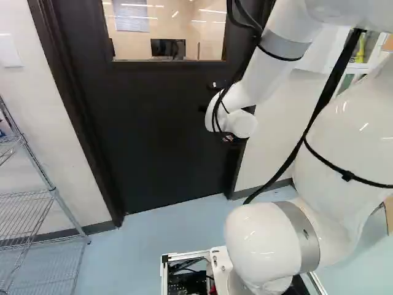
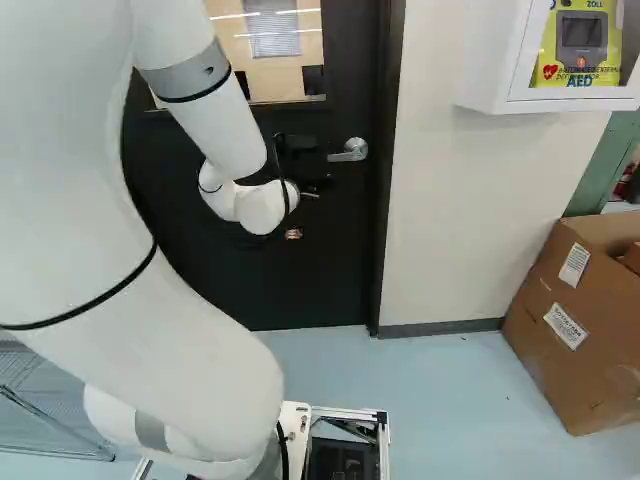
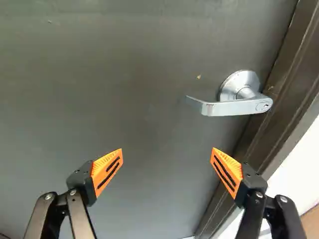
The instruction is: Open the door and move inside
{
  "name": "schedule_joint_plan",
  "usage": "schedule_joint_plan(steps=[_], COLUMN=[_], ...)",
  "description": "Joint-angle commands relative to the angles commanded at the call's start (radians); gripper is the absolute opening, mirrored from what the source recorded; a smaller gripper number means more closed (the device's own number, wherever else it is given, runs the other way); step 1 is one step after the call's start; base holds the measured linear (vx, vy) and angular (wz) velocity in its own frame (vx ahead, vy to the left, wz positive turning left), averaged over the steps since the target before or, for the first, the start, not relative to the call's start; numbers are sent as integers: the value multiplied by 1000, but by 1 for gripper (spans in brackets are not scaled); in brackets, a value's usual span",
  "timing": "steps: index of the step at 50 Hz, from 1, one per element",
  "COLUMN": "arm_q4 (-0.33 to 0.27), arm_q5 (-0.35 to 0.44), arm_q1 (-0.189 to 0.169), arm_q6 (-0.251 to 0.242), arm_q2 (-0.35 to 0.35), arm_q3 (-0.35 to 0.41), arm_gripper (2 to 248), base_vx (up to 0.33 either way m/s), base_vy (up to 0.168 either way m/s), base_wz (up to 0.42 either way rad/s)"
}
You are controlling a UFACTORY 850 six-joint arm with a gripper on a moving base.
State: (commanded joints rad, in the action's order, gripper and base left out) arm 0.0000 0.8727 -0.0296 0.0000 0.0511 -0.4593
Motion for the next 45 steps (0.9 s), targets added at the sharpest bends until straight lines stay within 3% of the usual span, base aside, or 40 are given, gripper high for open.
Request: schedule_joint_plan(steps=[45], arm_q4=[0], arm_q5=[0], arm_q1=[-4], arm_q6=[0], arm_q2=[76], arm_q3=[-33], arm_gripper=[247], base_vx=[0], base_vy=[0], base_wz=[0])
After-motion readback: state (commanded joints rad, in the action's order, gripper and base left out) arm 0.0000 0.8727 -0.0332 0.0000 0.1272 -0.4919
